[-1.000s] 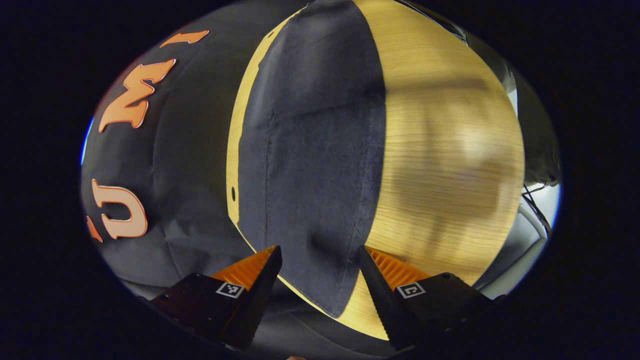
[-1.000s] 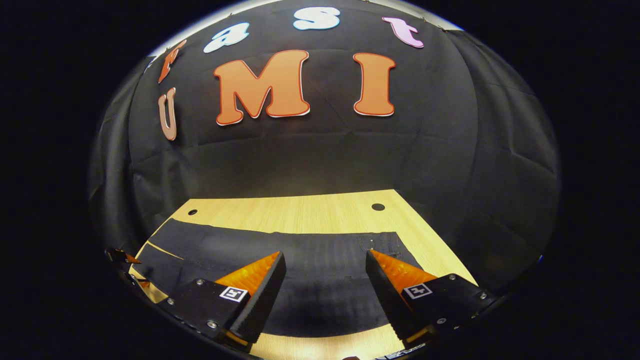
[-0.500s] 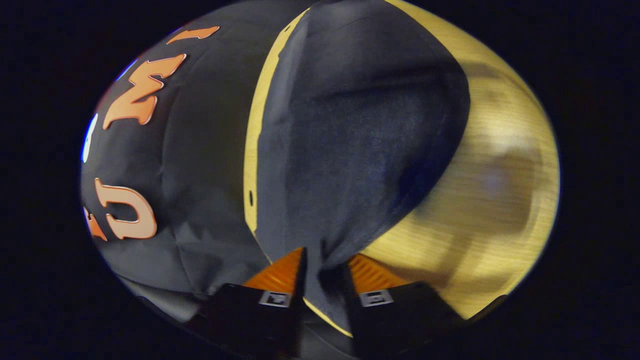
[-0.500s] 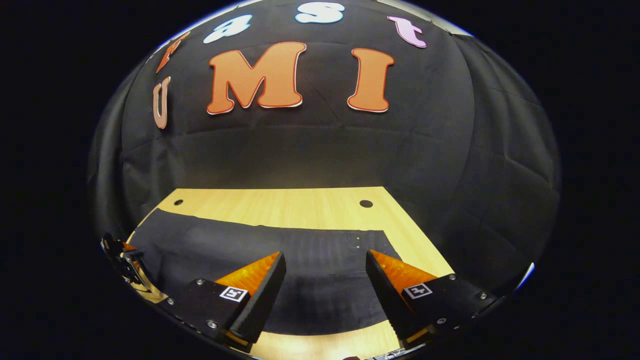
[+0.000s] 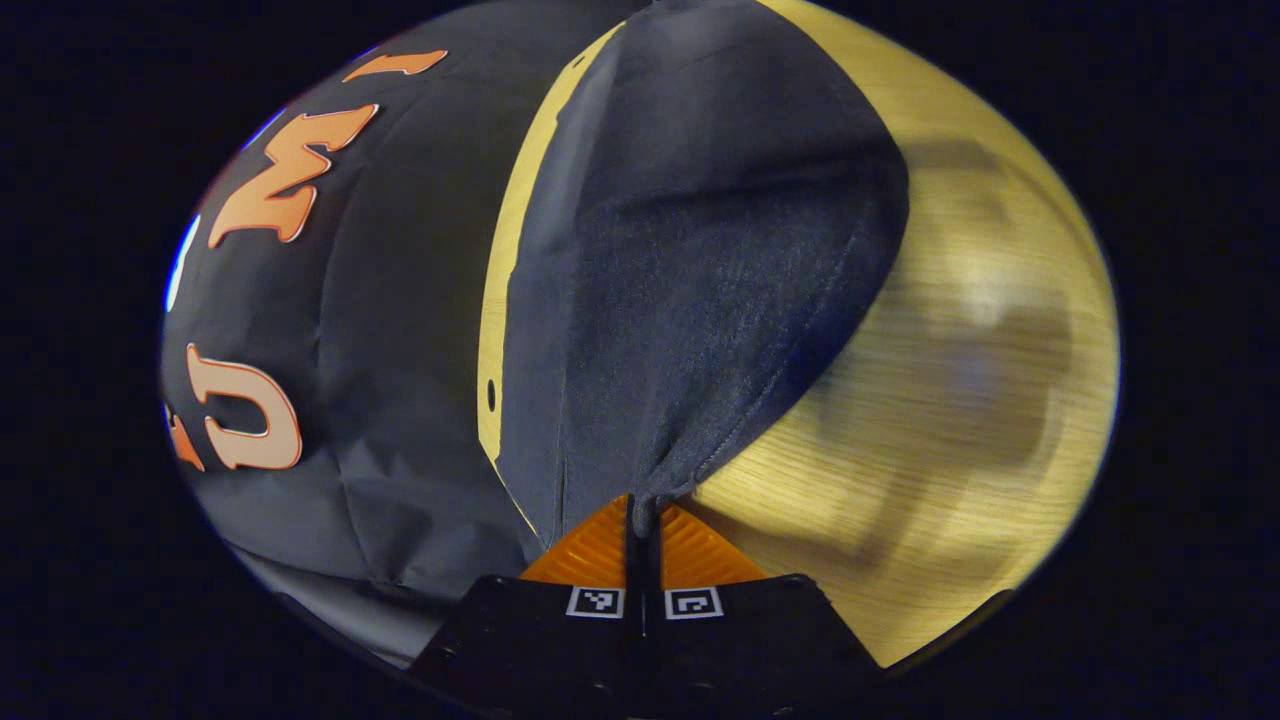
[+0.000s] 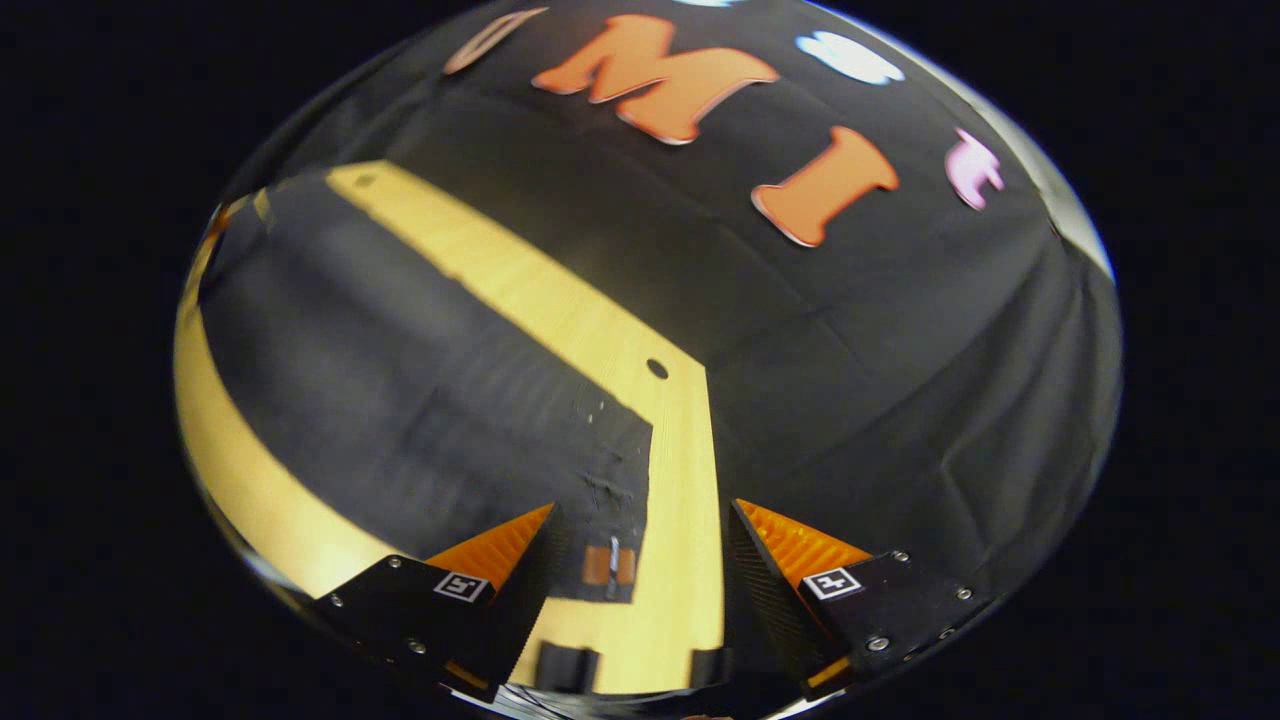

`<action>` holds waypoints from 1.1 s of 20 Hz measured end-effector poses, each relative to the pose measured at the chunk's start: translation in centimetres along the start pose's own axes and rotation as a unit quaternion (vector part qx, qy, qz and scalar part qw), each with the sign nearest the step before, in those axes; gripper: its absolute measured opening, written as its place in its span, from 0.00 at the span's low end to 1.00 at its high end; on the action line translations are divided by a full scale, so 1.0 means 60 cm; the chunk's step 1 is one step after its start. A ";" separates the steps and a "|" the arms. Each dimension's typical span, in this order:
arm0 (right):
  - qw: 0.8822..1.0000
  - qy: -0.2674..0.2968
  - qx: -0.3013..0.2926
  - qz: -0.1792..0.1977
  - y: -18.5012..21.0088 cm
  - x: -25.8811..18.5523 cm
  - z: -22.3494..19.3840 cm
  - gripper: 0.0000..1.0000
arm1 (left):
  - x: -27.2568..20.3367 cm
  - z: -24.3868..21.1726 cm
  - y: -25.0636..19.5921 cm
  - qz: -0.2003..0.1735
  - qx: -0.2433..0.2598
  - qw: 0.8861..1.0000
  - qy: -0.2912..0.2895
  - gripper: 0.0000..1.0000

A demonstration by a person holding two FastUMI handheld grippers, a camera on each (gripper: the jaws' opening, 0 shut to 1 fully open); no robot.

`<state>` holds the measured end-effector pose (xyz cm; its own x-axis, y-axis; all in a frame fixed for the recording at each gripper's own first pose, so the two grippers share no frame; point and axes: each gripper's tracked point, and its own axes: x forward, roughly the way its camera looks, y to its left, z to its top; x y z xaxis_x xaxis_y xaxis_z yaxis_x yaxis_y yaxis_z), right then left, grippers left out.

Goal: Grasp the waist and the cuffs of the jeans and fold them to make the two legs overlap; first hold the waist and fold one-third of the jeans toward the cuffs, then hold the cuffs and fold the remaining one-third in the same direction to finish folding.

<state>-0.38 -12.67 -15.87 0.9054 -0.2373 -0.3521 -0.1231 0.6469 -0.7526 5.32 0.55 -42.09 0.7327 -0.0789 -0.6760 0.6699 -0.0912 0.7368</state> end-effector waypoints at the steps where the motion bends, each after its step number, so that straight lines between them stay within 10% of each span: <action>1: 0.998 0.000 -0.060 0.009 0.016 0.007 -0.017 0.98 | -0.002 0.000 -0.003 -0.001 -0.001 1.000 0.003 0.00; 6: 0.934 -0.019 -0.341 0.107 0.131 0.013 -0.073 0.98 | -0.006 0.003 0.005 0.005 -0.012 1.000 0.005 0.00; 12: 0.899 -0.014 -0.419 0.127 0.164 0.068 -0.127 0.98 | -0.009 0.007 0.012 0.020 -0.006 1.000 0.005 0.00; 22: 0.896 -0.039 -0.425 0.120 0.175 0.115 -0.100 0.95 | -0.012 0.013 0.015 0.024 -0.009 1.000 0.013 0.00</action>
<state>2.15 -11.83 -29.54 0.8334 -0.0929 -0.5448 -0.5526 -0.1210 -0.8246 5.29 -0.23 -40.96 0.7672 -0.0574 -0.6388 0.6353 -0.0692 0.7692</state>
